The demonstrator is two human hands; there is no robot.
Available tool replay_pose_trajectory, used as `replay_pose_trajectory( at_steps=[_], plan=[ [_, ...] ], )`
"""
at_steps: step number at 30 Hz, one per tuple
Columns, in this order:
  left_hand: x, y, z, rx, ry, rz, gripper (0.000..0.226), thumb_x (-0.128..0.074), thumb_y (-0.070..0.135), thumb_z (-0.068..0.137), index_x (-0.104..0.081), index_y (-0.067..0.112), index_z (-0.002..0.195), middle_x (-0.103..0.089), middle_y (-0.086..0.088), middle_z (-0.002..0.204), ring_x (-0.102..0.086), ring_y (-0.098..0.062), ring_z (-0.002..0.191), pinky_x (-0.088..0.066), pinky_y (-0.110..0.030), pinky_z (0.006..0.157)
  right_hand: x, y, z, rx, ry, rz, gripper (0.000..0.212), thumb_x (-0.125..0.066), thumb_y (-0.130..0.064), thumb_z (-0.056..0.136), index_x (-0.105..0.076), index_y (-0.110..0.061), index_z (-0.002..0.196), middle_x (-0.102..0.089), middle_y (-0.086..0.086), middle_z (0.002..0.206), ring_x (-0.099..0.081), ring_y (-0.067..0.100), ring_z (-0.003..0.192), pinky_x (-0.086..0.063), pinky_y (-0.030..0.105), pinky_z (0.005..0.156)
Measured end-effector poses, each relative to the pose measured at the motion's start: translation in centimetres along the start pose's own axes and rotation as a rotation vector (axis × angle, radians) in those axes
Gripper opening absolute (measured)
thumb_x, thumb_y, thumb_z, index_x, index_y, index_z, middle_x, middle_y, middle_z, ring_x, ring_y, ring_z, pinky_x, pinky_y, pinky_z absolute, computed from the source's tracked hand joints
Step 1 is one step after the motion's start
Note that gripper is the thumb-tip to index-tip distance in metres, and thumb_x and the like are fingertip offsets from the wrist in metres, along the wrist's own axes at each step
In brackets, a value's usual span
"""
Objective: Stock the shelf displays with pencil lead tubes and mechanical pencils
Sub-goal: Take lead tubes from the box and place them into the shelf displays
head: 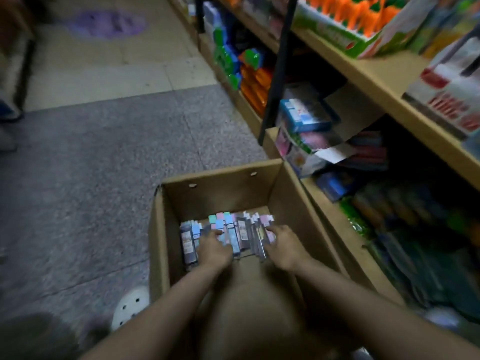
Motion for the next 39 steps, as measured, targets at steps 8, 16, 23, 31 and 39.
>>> replay_pose_trajectory(
  at_steps=[8, 16, 23, 31, 39],
  plan=[
    [-2.8, -1.8, 3.6, -0.049, -0.023, 0.47, 0.072, -0.045, 0.035, 0.099, -0.002, 0.022, 0.155, 0.017, -0.008, 0.162, 0.013, -0.033, 0.148, -0.004, -0.046, 0.121, -5.7, 4.0, 4.6, -0.053, -0.162, -0.234, 0.075, -0.049, -0.033, 0.097, -0.005, -0.022, 0.156, -0.001, 0.006, 0.164, -0.003, 0.023, 0.15, -0.01, 0.033, 0.122],
    [-5.3, -2.7, 4.6, -0.103, -0.003, 0.493, 0.067, -0.039, 0.034, 0.101, 0.002, 0.031, 0.155, 0.018, -0.005, 0.161, 0.011, -0.029, 0.149, -0.003, -0.046, 0.12, -8.7, 5.5, 5.8, -0.043, -0.107, -0.319, 0.074, -0.043, -0.038, 0.098, 0.0, -0.023, 0.156, 0.01, 0.003, 0.164, 0.011, 0.025, 0.15, -0.01, 0.042, 0.121],
    [-5.1, -2.4, 4.3, -0.154, 0.186, 0.415, 0.045, -0.062, 0.025, 0.091, -0.045, 0.029, 0.133, -0.018, -0.004, 0.155, -0.023, -0.026, 0.139, -0.026, -0.041, 0.11, -8.9, 5.0, 4.8, 0.004, -0.101, -0.296, 0.057, -0.042, -0.035, 0.099, -0.025, -0.022, 0.152, -0.008, 0.0, 0.164, -0.004, 0.023, 0.15, -0.016, 0.039, 0.121],
    [-4.1, -2.2, 5.1, -0.012, 0.273, 0.017, 0.027, -0.059, 0.008, 0.092, -0.048, 0.005, 0.117, -0.051, -0.014, 0.121, -0.048, -0.029, 0.115, -0.04, -0.036, 0.095, -8.1, 5.9, 6.9, -0.076, 0.003, -0.215, 0.071, -0.047, -0.031, 0.097, -0.009, -0.018, 0.156, -0.007, 0.006, 0.163, -0.005, 0.022, 0.15, -0.014, 0.038, 0.119],
    [-2.5, -3.8, 3.8, 0.166, 0.47, -0.265, 0.037, -0.06, 0.004, 0.092, -0.054, 0.005, 0.128, -0.054, -0.015, 0.13, -0.054, -0.031, 0.116, -0.041, -0.029, 0.093, -9.4, 6.6, 5.7, -0.075, -0.029, -0.287, 0.069, -0.047, -0.032, 0.095, -0.015, -0.016, 0.154, -0.007, 0.006, 0.163, 0.0, 0.025, 0.151, -0.012, 0.042, 0.119]
  ],
)
Point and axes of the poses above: each hand's wrist, its own z-axis towards the middle knuckle, its own x-axis out of the back of the hand, y = z × x, the point moved 4 cm from there along z, towards the middle knuckle
